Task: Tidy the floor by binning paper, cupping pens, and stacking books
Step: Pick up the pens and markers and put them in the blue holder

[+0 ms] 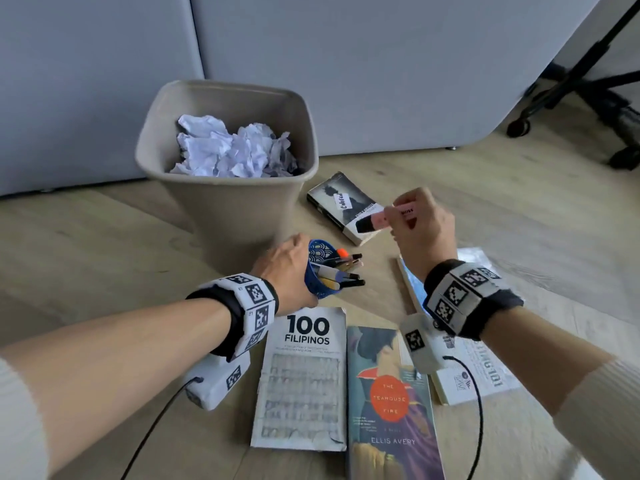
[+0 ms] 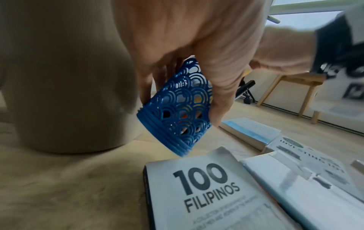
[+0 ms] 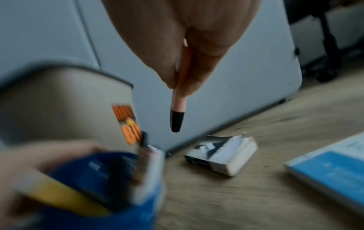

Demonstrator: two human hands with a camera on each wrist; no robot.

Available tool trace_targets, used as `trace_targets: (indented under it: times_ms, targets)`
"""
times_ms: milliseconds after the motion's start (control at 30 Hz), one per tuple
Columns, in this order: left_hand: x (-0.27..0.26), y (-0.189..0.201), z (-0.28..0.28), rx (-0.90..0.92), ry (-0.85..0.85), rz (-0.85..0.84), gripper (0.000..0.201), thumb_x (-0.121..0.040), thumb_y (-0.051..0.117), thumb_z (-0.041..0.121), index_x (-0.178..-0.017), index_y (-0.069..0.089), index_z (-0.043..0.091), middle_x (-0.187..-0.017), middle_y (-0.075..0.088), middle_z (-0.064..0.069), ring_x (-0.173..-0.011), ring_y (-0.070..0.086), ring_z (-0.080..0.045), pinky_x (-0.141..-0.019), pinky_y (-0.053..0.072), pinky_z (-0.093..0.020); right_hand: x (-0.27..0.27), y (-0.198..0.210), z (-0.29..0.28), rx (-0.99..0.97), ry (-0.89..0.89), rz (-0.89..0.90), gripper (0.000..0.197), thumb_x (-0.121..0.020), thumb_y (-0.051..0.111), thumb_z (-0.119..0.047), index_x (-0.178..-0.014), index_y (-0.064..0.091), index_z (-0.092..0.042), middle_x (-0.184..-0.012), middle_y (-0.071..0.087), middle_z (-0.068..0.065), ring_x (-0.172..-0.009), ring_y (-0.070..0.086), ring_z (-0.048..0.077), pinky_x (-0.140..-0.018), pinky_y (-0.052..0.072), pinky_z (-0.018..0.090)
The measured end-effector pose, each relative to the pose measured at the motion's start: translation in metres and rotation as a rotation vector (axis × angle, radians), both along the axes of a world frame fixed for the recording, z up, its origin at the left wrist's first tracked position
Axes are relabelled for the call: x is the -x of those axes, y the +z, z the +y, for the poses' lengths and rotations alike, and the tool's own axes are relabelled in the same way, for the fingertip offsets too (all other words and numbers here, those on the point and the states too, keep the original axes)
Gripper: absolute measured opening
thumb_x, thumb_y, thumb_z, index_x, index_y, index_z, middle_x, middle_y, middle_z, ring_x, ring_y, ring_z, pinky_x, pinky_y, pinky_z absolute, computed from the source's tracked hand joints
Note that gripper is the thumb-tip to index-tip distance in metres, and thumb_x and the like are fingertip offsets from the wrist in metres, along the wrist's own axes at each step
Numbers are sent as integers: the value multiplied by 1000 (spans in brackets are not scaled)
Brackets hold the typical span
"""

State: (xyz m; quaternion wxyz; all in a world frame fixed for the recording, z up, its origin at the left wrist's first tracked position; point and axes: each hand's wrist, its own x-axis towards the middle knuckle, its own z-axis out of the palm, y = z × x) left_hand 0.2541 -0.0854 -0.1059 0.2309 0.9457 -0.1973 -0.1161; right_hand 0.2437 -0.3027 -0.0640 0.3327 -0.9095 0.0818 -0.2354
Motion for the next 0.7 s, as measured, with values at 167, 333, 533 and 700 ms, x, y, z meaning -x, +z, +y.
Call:
trace_targets:
  times_ms: [167,333,533,700]
  targets:
    - [9,26,-4,112,-17,14,71,-49,82,39,-104,42,21,-101,55,2,-89,58,-24,-77,52,-39,38,41,38,146,240,51,15,-91,56,-31,-94,60,-17,-80,59,-13,-70,49,1,-65,41,17]
    - [18,66,-16,182,-133,-39,74,-48,84,44,-108,42,27,-104,57,9,-88,57,-19,-71,45,-32,56,60,40,297,325,445,56,-92,33,-60,-138,41,-29,-143,40,-12,-128,28,14,-107,32,40]
    - [17,109,-30,346,-124,-6,73,-49,81,51,-111,46,34,-99,61,15,-90,60,-9,-76,51,-31,69,107,15,-272,194,366,107,-65,62,-76,-148,21,-23,-143,42,-4,-121,50,12,-102,44,33]
    - [13,138,-43,508,-122,53,78,-51,86,50,-117,48,36,-103,63,17,-94,60,1,-81,52,-25,69,135,6,-453,441,469,63,-72,79,-43,-122,52,-17,-113,65,2,-106,63,15,-92,51,32]
